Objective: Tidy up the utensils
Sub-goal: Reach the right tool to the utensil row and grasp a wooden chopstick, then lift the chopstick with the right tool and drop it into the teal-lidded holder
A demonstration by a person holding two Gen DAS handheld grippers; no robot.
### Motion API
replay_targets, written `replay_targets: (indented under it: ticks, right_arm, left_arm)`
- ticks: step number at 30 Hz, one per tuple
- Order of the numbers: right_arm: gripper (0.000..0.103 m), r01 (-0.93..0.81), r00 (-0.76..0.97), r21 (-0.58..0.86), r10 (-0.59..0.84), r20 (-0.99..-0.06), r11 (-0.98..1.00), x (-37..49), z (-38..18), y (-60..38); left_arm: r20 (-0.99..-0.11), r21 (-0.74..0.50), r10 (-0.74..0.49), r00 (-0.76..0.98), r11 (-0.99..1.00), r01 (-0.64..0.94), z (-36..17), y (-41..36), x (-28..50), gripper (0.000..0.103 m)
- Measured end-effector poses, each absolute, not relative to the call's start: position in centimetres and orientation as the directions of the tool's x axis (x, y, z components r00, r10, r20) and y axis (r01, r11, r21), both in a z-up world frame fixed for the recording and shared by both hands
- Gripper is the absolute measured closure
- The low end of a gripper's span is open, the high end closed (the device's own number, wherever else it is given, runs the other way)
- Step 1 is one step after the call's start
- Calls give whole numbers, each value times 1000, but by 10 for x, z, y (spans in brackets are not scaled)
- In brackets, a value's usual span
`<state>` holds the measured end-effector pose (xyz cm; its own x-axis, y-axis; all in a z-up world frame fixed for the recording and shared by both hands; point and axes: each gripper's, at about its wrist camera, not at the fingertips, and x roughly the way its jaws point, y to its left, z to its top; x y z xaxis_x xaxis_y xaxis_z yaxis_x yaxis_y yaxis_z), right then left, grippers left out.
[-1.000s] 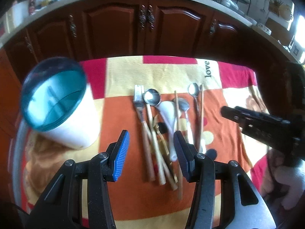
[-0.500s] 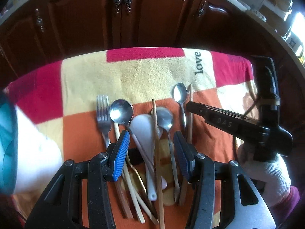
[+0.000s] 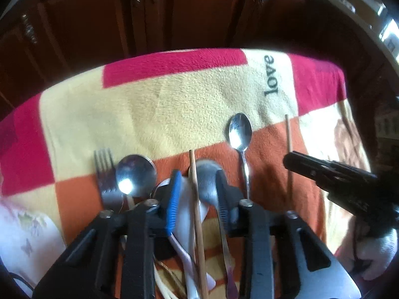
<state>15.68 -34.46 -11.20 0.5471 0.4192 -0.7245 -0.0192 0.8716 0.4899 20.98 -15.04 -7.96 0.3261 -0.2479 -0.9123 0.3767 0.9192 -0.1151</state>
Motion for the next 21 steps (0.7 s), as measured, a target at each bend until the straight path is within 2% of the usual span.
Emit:
replay_targets:
  ticks: [7,14,21]
  right_arm:
    - [94,-43,548,503,442,-711,863,153,-114,-334]
    - [95,-89,576,497,452,-682,863,131,-93,-323]
    - [97,-166,608,473,468,-642,865,94,-58,-302]
  left_arm:
    - [-926,-119,-243,288,914,388,-88,-159,217,98]
    - [-886,-169,-317,337,900,401,-62,-139,201,99]
    - [-819,-221,-400,412,881,418,-9,-97,158,99]
